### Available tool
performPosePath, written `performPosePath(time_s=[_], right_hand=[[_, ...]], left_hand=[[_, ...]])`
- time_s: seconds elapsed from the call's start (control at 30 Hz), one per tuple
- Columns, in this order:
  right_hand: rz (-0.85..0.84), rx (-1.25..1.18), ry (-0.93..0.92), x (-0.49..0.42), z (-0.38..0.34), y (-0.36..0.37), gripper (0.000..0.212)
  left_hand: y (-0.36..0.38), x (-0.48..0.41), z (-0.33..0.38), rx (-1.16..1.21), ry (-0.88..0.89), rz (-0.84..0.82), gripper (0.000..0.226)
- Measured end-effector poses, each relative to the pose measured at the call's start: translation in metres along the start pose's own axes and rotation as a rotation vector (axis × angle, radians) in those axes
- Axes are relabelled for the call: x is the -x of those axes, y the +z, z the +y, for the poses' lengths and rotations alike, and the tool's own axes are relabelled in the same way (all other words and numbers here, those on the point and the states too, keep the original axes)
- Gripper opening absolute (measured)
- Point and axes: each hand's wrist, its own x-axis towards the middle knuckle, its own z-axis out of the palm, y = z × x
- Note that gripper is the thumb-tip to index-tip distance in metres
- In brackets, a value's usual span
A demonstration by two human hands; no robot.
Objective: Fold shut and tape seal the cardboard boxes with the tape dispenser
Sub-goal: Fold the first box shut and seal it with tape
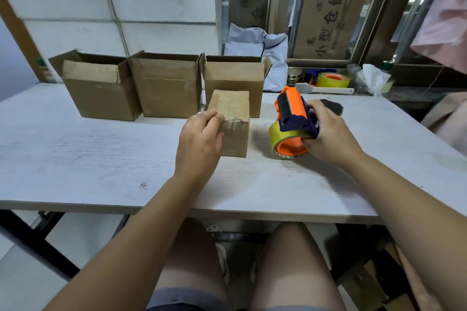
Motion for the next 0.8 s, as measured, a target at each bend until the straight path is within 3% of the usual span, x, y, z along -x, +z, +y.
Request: performPosePath(time_s=[0.17,0.47,0.63,0.8], right_hand=[[-0.001,-0.004,-0.004,-0.0008,0.0026,0.0049,0.057],[0.009,-0.009,-0.012,-0.0018,0.0027,0.0084,0.055],[-0.004,0.004,-0.021,-0.0011,-0.0014,0.0068,0.054],[-0.02,-0.003,-0.004,-0.0017,-0.0052,0.0053,0.056]], left_hand=[[-0.0039,0.0052,0.0089,0.099,-0.176,-0.075,0.035],[-0.0055,0.0074,0.0083,0.118,-0.212,-0.149,0.048],[-0.0025,0.008,0.0085,0.085,-0.19,-0.04,0.044],[-0.0089,0.0026,0.0097,0.155,-0.248,-0.116,0.04]])
